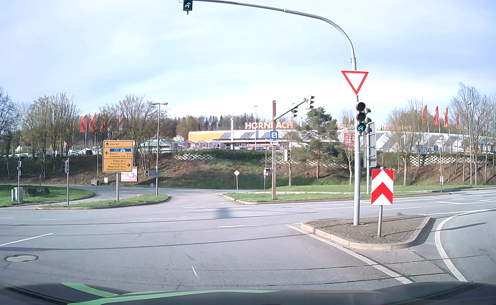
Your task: Follow the waypoints while adhering to traffic rules and regulations
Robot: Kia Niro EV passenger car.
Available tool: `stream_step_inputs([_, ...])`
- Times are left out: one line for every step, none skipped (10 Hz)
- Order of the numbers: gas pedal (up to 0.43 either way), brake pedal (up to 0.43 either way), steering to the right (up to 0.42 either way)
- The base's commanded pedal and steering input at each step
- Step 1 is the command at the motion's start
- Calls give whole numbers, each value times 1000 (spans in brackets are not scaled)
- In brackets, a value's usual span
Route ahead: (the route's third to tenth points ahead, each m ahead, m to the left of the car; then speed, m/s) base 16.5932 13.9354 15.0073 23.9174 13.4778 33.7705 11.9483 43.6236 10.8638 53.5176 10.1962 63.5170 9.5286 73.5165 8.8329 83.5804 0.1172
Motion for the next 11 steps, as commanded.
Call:
stream_step_inputs([130,0,-3])
stream_step_inputs([169,0,-3])
stream_step_inputs([228,0,-4])
stream_step_inputs([248,0,-4])
stream_step_inputs([280,0,-3])
stream_step_inputs([299,0,-4])
stream_step_inputs([311,0,-3])
stream_step_inputs([311,0,-4])
stream_step_inputs([311,0,-5])
stream_step_inputs([311,0,-12])
stream_step_inputs([319,0,-18])
